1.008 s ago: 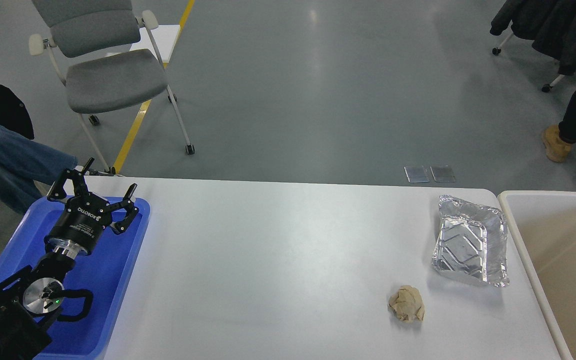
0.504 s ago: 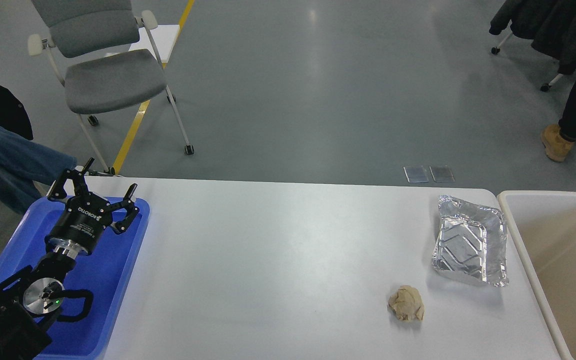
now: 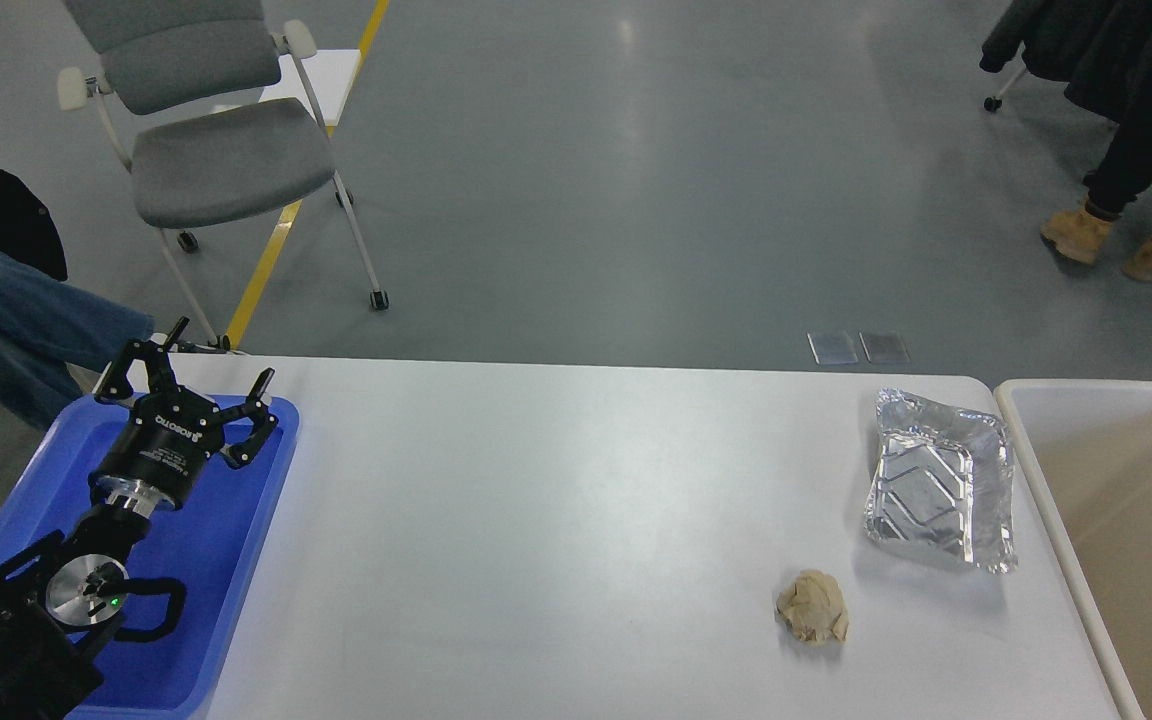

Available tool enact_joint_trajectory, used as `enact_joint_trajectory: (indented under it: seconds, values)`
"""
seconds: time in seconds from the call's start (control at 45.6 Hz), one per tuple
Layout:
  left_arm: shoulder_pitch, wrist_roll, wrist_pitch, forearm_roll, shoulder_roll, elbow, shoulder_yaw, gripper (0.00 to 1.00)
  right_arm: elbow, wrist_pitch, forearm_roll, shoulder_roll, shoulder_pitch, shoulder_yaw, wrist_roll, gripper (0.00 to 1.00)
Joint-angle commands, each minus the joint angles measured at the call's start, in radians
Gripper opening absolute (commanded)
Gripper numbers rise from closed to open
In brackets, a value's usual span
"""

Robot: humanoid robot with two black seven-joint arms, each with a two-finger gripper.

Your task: Tidy desktop

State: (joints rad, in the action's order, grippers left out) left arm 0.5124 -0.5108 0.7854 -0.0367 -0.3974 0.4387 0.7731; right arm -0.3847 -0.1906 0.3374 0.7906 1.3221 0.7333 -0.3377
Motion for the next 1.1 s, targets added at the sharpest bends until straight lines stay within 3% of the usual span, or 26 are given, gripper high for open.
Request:
enact_joint_trajectory:
  seconds: [0.0,0.307,0.658,0.855,1.074]
  values:
    - [0.000,0.000,0.000,0.000,0.000,0.000,0.000,0.99,-0.072,0.000,-0.001,0.024,0.198,-0.035,0.000,1.00]
    - [0.000,0.000,0.000,0.000,0.000,0.000,0.000,0.99,-0.324,-0.004,0.011,0.078,0.364,-0.025,0.000,1.00]
    - [0.000,0.000,0.000,0.000,0.000,0.000,0.000,0.99,-0.502,-0.013,0.011,-0.013,0.572,0.296,0.000,1.00]
    - [0.000,0.000,0.000,0.000,0.000,0.000,0.000,0.99,-0.641,-0.089,0.026,-0.073,0.660,0.432,0.000,1.00]
    - [0.001,0.000,0.000,0.000,0.000,0.000,0.000,0.99,-0.727,-0.214,0.072,-0.105,0.729,0.445,0.002,1.00]
